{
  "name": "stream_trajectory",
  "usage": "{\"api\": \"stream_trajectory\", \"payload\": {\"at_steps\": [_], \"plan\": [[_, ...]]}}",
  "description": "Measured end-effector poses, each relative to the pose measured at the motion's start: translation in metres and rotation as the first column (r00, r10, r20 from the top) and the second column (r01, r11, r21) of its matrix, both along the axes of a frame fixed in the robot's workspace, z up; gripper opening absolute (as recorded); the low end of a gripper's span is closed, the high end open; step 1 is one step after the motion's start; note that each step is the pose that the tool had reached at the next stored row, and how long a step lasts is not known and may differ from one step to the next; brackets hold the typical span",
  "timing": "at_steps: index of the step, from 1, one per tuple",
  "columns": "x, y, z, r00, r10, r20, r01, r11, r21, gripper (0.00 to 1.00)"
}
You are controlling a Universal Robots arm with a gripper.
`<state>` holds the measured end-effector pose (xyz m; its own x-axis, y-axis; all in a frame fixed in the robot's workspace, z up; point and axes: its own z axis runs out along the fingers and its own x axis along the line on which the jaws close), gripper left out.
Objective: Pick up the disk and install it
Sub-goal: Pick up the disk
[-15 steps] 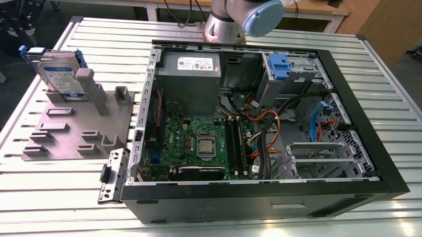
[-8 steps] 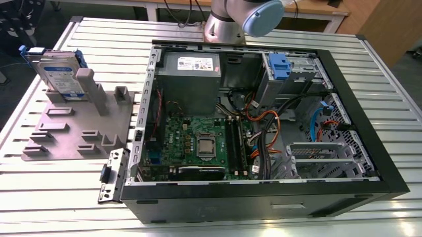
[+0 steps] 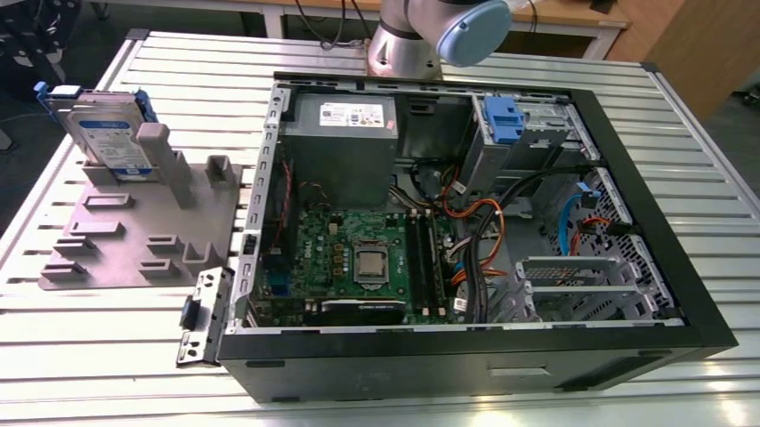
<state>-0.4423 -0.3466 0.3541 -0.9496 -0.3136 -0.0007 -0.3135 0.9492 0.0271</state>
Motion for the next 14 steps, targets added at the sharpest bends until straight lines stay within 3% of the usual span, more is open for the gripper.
{"api": "stream_trajectory", "payload": {"at_steps": [4, 14], "plan": [[0.0, 0.0, 0.0, 0.9996, 0.027, 0.0001, -0.027, 0.9996, 0.0001, 0.11], [0.0, 0.0, 0.0, 0.9992, 0.039, 0.0001, -0.039, 0.9992, 0.0, 0.11]]}}
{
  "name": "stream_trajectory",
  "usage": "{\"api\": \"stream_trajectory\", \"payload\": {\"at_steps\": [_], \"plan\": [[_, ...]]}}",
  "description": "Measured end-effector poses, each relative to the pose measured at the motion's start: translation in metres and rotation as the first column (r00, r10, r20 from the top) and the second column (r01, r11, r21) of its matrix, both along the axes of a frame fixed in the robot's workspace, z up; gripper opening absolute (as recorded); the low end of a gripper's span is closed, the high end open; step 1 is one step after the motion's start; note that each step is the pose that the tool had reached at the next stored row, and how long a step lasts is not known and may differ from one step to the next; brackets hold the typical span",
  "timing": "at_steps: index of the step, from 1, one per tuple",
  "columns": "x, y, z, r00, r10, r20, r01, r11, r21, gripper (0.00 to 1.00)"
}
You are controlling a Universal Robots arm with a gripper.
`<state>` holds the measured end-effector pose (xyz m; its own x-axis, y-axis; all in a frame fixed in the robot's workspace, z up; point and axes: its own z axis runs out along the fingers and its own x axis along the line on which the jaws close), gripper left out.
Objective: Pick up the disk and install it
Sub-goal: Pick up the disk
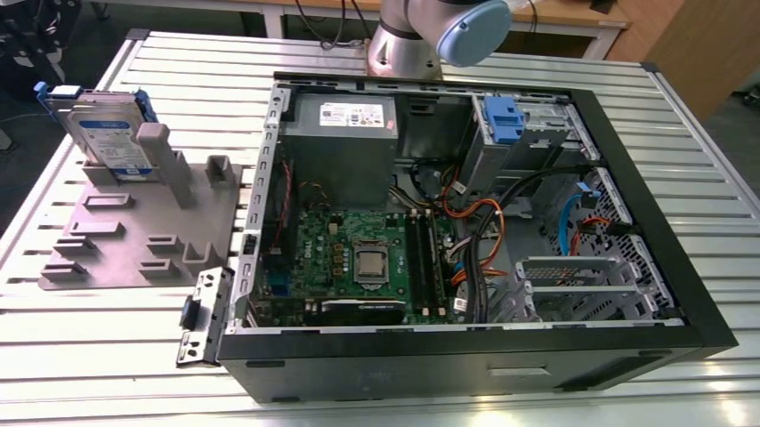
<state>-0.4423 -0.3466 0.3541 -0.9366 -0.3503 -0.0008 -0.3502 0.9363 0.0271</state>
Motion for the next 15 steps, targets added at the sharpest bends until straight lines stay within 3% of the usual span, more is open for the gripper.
{"api": "stream_trajectory", "payload": {"at_steps": [4, 8, 12, 15], "plan": [[0.0, 0.0, 0.0, 0.9981, 0.062, 0.0, -0.062, 0.9981, 0.0, 0.11], [0.0, 0.0, -0.0001, 0.991, 0.134, 0.0, -0.134, 0.991, 0.0001, 0.11], [0.0, 0.0, -0.0003, 0.9786, 0.206, 0.0, -0.206, 0.9786, 0.0, 0.11], [0.0, 0.0, -0.0005, 0.966, 0.258, -0.0001, -0.258, 0.966, 0.0, 0.11]]}}
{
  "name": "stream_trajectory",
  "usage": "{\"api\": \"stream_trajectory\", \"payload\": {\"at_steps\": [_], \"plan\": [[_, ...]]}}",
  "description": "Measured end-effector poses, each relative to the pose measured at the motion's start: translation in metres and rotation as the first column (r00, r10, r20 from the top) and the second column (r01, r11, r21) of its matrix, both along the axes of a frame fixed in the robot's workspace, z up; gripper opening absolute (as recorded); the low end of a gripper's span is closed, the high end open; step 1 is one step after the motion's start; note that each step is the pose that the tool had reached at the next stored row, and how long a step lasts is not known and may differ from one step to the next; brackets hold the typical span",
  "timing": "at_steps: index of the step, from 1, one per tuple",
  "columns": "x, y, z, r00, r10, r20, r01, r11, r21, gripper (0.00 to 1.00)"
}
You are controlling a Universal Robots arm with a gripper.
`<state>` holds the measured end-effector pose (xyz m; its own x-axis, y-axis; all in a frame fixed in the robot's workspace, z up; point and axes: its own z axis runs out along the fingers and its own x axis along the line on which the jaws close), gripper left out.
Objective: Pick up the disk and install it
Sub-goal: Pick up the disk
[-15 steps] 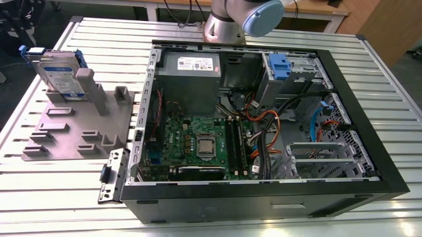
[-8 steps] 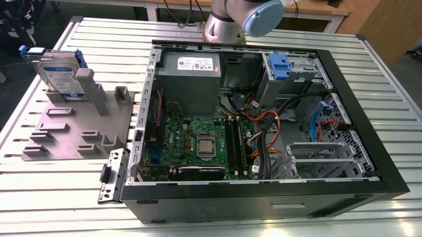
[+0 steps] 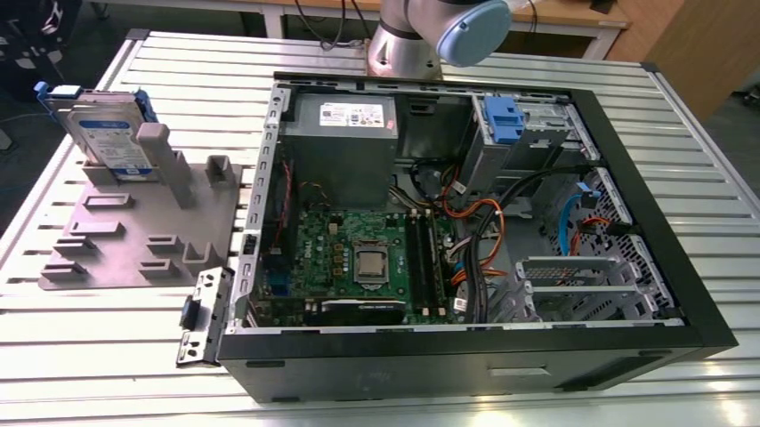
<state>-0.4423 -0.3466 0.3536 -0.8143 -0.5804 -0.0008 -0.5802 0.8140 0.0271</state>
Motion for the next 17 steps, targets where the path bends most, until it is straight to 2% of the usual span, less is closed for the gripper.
{"api": "stream_trajectory", "payload": {"at_steps": [4, 9, 13, 17], "plan": [[0.0, 0.0, -0.0003, 0.9974, 0.073, 0.0001, -0.073, 0.9974, 0.0, 0.11], [0.0, 0.0, -0.0004, 0.9893, 0.146, 0.0, -0.146, 0.9893, 0.0, 0.11], [0.0, 0.0, -0.0004, 0.9815, 0.191, 0.0, -0.191, 0.9815, 0.0, 0.11], [0.0, 0.0, -0.0004, 0.9787, 0.205, 0.0, -0.205, 0.9787, 0.0, 0.11]]}}
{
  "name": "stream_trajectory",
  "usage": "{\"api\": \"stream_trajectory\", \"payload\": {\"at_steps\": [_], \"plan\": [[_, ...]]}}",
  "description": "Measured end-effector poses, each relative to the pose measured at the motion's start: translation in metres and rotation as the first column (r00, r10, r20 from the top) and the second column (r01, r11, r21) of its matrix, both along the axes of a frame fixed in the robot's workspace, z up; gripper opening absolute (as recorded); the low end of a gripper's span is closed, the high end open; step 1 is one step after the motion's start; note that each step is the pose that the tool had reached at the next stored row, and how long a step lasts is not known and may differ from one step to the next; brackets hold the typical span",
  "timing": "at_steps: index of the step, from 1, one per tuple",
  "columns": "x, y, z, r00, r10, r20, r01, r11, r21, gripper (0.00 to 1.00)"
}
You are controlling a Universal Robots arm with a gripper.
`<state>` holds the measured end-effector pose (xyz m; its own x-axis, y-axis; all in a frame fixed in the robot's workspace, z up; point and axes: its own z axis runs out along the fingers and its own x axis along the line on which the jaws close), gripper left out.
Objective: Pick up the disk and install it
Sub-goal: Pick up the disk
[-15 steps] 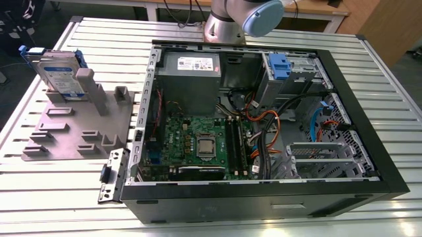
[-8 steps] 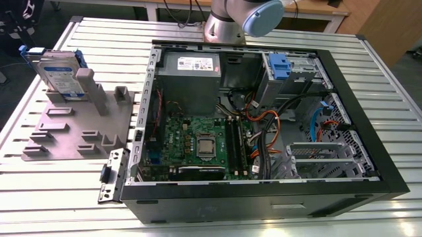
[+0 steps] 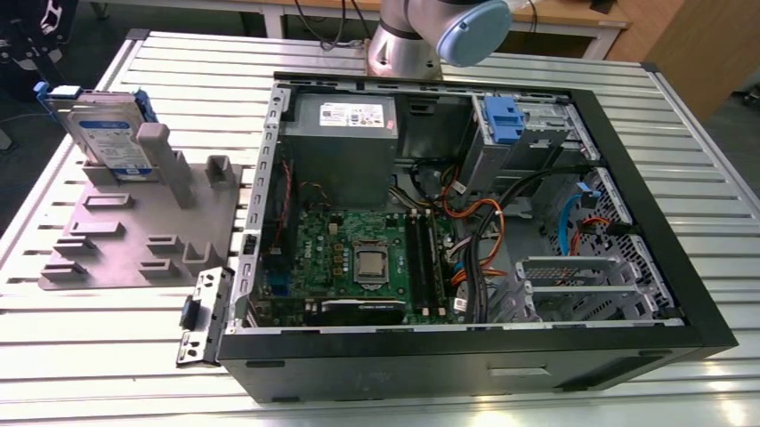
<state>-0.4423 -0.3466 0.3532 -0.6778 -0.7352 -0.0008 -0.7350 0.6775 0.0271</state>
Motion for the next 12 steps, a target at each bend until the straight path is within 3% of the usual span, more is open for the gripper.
{"api": "stream_trajectory", "payload": {"at_steps": [7, 12], "plan": [[0.0, 0.0, 0.0, 1.0, 0.01, 0.0001, -0.01, 1.0, 0.0, 0.11], [0.0, 0.0, -0.0003, 0.9957, 0.093, 0.0001, -0.093, 0.9957, 0.0, 0.11]]}}
